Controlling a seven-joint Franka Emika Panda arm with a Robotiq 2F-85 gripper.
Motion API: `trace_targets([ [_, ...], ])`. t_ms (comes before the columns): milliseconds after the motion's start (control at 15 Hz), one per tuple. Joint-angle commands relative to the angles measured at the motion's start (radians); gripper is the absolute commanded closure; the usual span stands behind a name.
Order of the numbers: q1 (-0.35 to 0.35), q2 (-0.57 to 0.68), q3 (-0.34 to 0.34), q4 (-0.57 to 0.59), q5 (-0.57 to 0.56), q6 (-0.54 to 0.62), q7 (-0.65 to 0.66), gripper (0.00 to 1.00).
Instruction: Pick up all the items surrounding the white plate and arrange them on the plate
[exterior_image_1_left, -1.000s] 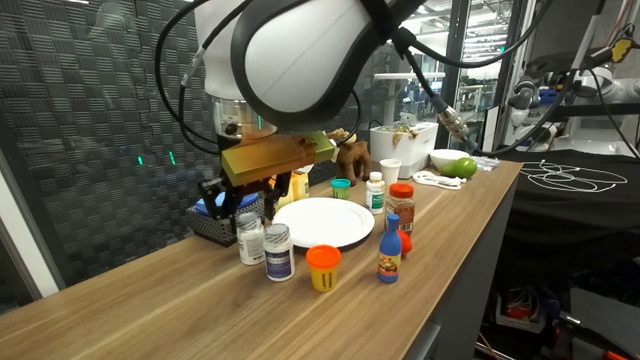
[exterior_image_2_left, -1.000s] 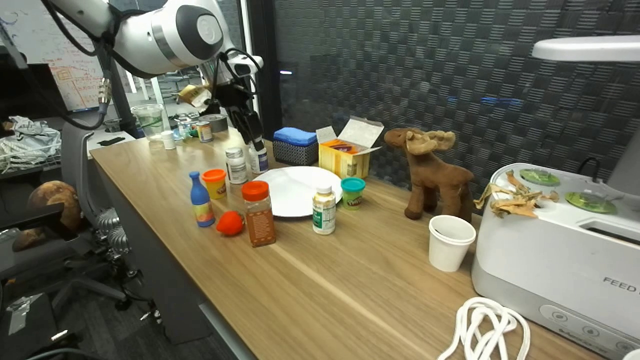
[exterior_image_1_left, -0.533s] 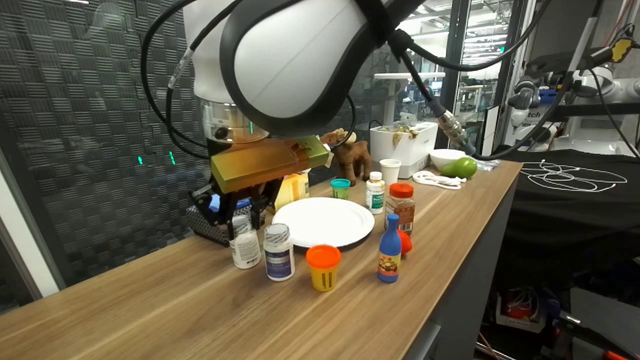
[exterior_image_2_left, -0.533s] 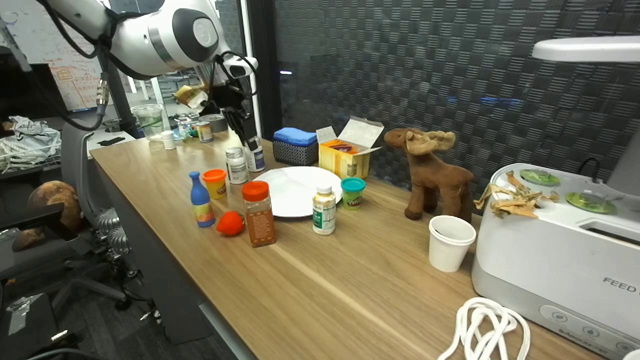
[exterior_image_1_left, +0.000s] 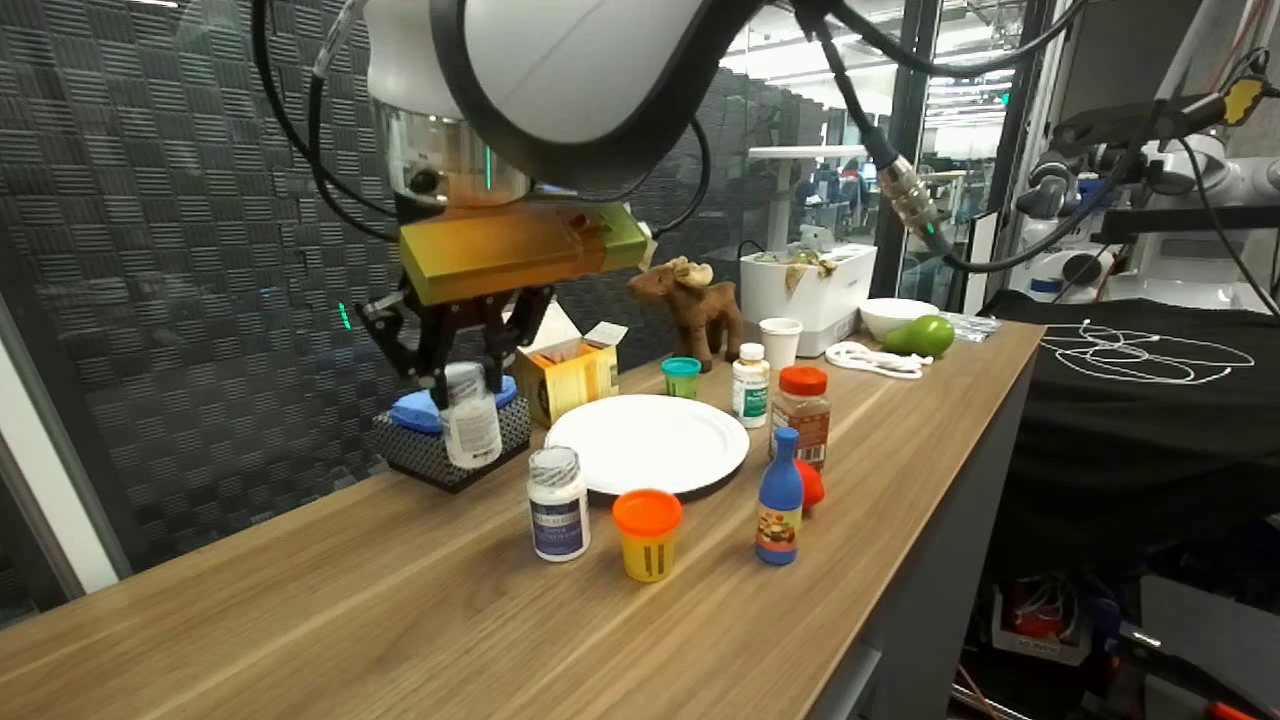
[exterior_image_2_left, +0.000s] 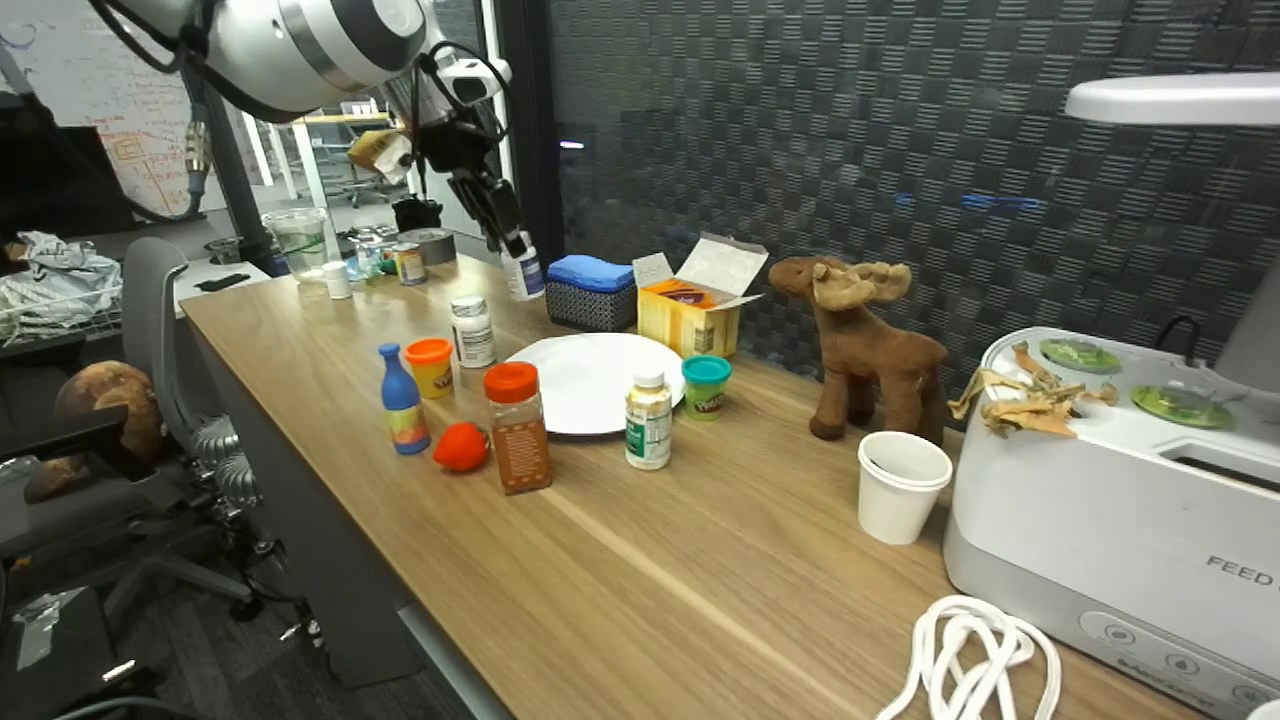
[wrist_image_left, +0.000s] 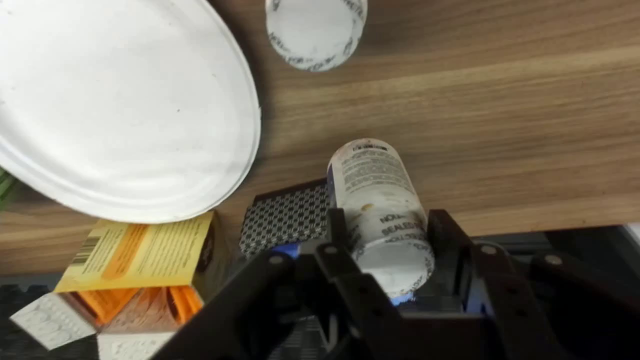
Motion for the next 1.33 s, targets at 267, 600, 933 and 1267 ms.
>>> trace_targets([
  [267,-0.056,-0.117,-0.031,-0.094,0.000,-0.024,0.035,0.81],
  [600,-0.104,-0.097,-0.043,-0.119,0.009,-0.027,0.040,0.81],
  [933,-0.139,-0.085,-0.055,-0.133,0.024,-0.015,0.040,0.81],
  [1267,-0.171,-0.063,-0.053,-0.138,0.086,0.015,0.028,0.81],
])
